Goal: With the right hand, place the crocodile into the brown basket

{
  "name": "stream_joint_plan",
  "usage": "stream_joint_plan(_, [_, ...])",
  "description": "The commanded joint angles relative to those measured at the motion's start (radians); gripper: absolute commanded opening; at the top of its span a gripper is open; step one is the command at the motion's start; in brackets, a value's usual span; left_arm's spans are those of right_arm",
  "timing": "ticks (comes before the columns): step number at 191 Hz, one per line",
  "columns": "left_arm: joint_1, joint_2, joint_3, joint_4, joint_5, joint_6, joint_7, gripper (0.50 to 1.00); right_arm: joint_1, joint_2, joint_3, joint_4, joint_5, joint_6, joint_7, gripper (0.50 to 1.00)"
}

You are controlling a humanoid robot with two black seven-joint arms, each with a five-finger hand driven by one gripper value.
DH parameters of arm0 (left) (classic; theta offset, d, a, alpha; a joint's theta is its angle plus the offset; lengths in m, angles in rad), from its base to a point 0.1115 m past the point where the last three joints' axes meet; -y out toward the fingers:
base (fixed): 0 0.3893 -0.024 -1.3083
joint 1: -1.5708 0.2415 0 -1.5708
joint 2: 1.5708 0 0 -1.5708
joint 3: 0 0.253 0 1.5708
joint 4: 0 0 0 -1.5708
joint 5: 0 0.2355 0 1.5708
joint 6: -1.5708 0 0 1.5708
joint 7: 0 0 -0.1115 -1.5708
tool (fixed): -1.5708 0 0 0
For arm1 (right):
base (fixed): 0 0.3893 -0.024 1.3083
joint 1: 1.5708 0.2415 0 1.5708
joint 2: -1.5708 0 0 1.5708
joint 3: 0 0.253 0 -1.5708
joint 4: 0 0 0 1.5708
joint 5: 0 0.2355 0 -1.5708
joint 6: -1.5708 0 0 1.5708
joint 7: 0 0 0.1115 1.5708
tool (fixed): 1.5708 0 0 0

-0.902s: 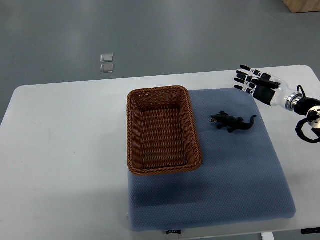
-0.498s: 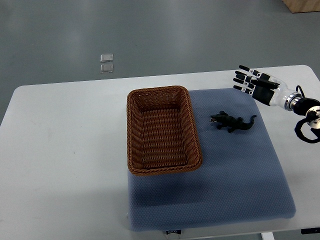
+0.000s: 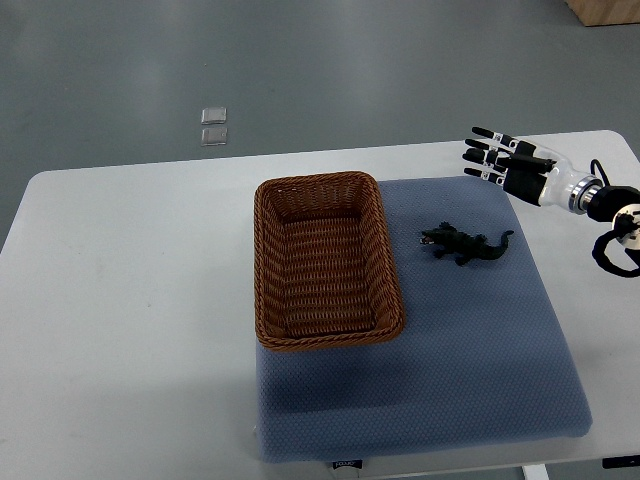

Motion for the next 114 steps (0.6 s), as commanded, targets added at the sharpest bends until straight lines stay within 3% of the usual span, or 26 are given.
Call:
stream_joint_plan(1, [-0.001, 0.000, 0.001, -0.001, -0.001, 0.000, 0.000, 1.000, 0.000, 0.002, 0.002, 0.004, -0.001, 0.002, -0.002, 0.936])
stream_joint_plan(99, [-0.001, 0.000, 0.000, -0.001, 0.001, 0.001, 0.000, 1.000, 0.025, -0.010, 0.002, -0.001, -0.044, 0.000, 0.003, 0.934])
stream_joint_plan(114, [0.000, 0.000, 0.000, -0.001, 0.001, 0.000, 0.000, 1.000, 0.034, -0.007, 0.005, -0.002, -0.133, -0.007, 0.034, 0.934])
